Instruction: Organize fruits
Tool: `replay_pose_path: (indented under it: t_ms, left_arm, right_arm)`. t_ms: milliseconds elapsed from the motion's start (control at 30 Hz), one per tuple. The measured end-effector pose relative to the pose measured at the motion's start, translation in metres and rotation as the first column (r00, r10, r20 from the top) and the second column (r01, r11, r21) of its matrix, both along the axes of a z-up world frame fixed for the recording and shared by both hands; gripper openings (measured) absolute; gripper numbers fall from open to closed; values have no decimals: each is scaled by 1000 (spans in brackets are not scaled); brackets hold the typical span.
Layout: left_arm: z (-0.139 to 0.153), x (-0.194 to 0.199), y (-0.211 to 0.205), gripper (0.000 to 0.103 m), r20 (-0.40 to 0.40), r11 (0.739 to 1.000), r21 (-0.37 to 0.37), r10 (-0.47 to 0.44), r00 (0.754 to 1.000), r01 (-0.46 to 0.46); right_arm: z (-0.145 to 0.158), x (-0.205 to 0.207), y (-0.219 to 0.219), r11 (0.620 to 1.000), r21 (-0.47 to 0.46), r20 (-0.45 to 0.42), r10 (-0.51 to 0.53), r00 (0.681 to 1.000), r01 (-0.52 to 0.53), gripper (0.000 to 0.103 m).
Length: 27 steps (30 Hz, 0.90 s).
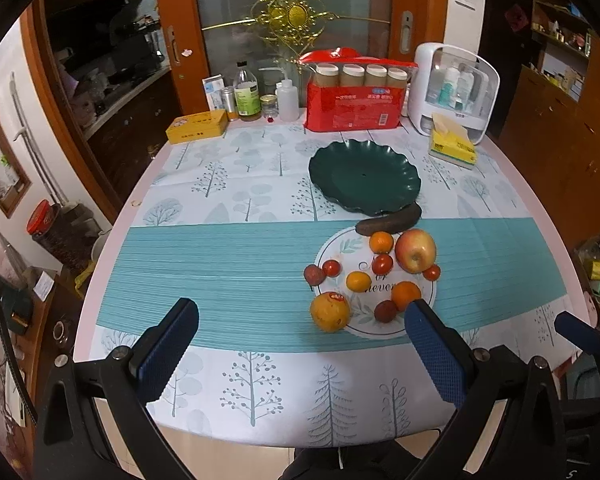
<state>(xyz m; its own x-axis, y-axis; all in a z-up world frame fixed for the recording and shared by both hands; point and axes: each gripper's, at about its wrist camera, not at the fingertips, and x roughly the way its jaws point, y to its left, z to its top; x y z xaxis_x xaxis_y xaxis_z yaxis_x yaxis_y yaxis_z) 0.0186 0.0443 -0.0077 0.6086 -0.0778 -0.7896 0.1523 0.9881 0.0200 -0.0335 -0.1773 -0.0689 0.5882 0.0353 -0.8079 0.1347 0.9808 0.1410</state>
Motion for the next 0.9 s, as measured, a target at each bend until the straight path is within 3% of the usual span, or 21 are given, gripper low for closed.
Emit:
replay_pose_path:
  t_ms: [300,467,667,900]
  left_arm:
    - [-12,6,10,102,-35,996,-14,-92,995,92]
    - [-27,17,12,102,-91,991,-47,-132,987,128]
    - [-47,32,14,102,-161,989,-70,-141,977,131]
    - [-74,52,16,102,-242,989,-98,-128,962,107]
  right_arm:
    - [-7,-6,17,999,10,14,-42,999,42,103]
    - [-10,-9,21,998,-4,30,-60,998,61,103]
    - [-11,-12,25,991,-106,97,-72,993,82,103]
    - [-29,-5,17,983,-156,108,-76,991,93,103]
